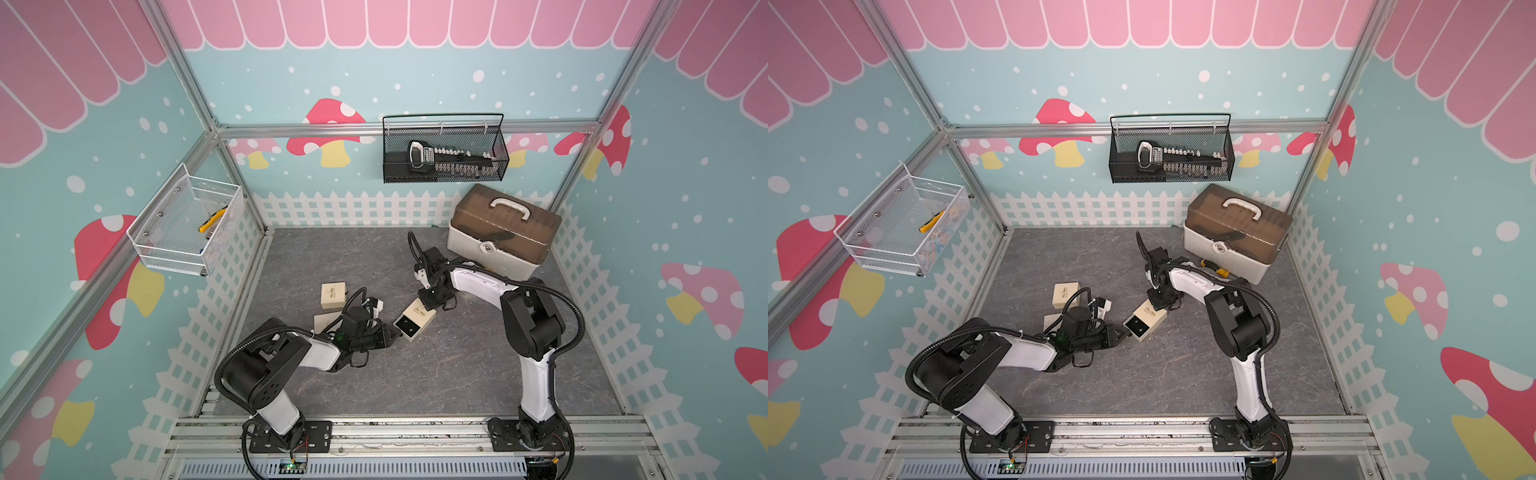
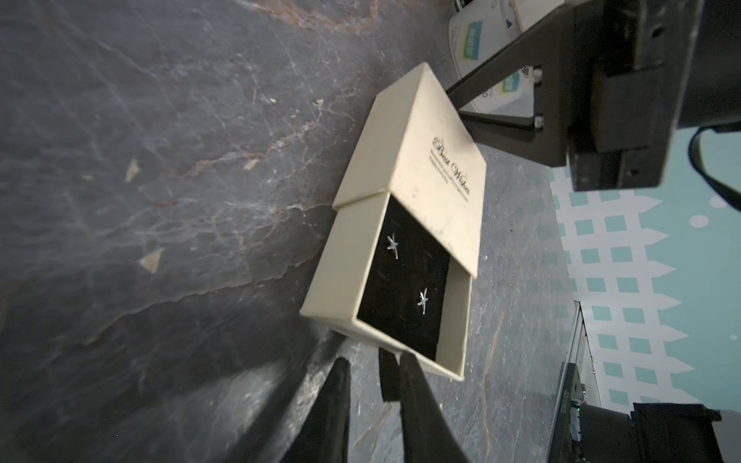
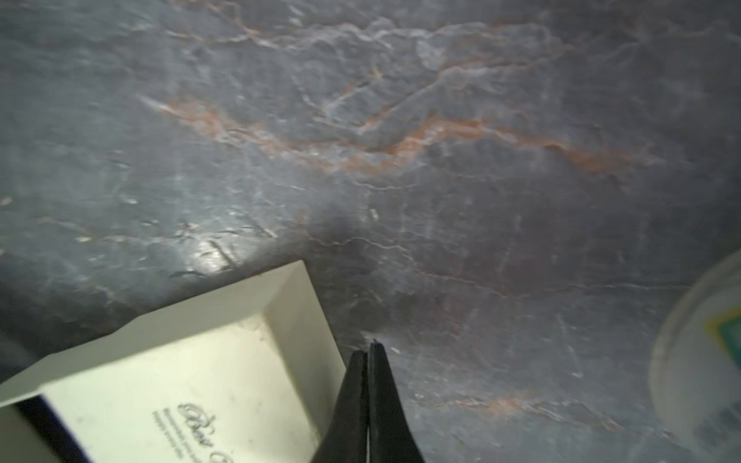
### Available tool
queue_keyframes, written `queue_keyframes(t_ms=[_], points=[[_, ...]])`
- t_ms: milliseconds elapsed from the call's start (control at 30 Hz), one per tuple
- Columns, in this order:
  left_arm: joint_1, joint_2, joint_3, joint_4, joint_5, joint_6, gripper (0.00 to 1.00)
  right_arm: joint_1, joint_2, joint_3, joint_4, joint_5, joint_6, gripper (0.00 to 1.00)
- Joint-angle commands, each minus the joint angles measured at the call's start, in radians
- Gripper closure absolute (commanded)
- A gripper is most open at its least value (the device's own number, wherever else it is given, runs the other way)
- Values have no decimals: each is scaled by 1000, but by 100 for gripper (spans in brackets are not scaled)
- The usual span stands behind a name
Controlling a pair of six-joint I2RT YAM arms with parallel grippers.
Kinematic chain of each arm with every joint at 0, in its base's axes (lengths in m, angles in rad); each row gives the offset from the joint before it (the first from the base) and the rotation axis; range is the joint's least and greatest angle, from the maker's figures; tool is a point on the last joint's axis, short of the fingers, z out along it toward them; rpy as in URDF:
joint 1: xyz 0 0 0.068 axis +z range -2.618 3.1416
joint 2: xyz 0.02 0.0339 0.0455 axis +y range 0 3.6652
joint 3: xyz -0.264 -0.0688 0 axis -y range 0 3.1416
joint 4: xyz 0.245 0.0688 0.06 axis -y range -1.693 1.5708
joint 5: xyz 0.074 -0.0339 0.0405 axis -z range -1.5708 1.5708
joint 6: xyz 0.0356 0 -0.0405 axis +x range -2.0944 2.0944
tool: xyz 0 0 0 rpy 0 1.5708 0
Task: Place the earrings into the drawer-style jewelry box
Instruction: Close the drawer of the jewelry box, then reset both arms
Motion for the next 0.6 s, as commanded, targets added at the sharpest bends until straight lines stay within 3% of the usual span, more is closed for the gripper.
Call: queue_keyframes(t_ms=[0,100,233,333,433,533,567], points=[[-15,38,59,-26,-17,27,77,10,-39,-36,4,-192,-32,100],[-23,64,95,-32,-27,29,77,11,-58,-56,13,-217,-39,100],[-23,66,125,-71,-68,40,76,6,-76,-61,15,-142,-19,97],[-13,11,117,-143,-108,63,72,-6,-122,-76,34,-40,18,78],[14,-115,82,-232,-152,105,59,-29,-239,-149,103,105,77,54],[28,-332,34,-384,-311,155,41,-48,-384,-271,210,287,116,31],[38,-415,25,-448,-385,175,34,-60,-447,-338,279,350,132,16]])
